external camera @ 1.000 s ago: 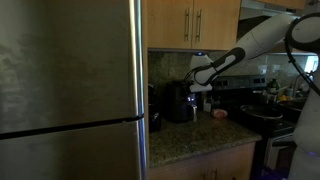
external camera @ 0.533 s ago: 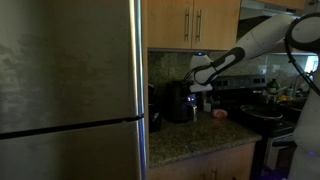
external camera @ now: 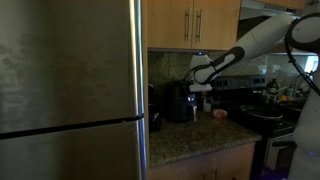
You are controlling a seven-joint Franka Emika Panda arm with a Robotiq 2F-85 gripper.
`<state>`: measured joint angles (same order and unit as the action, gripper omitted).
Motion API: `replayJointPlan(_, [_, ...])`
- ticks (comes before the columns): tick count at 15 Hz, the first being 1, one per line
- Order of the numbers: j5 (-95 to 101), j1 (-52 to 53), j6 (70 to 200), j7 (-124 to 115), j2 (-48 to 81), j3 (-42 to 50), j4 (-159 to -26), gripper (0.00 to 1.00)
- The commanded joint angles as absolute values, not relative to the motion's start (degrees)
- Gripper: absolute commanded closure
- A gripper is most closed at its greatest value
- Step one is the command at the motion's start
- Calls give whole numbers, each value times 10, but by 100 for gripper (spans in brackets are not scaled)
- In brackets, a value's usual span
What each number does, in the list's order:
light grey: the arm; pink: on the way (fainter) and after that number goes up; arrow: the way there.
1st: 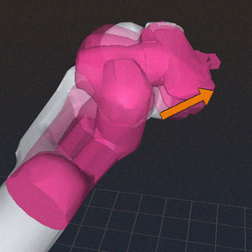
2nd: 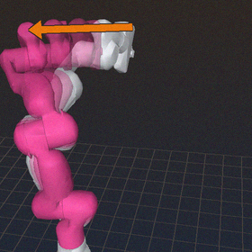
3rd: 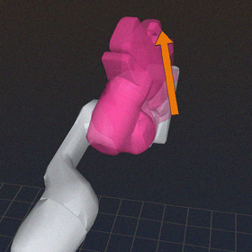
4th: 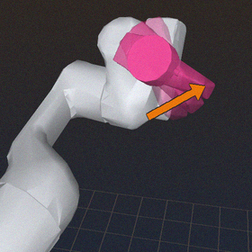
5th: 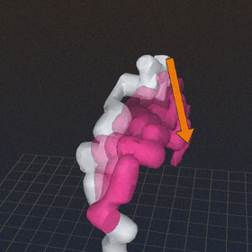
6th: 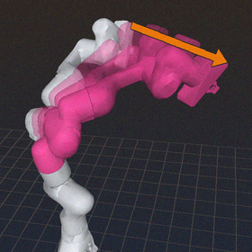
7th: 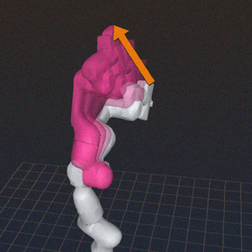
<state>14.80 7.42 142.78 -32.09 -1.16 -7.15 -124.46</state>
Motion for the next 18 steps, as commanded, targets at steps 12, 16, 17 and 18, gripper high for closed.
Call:
replayJointPlan(12, [151, 84, 1510, -297, -36, -64, -1334, 0])
replayJointPlan(16, [199, 68, 1511, -322, -34, -75, -1318, 0])
replayJointPlan(17, [211, 63, 1513, -329, -49, -77, -1329, 0])
replayJointPlan(18, [215, 60, 1514, -330, -59, -79, -1338, 0])
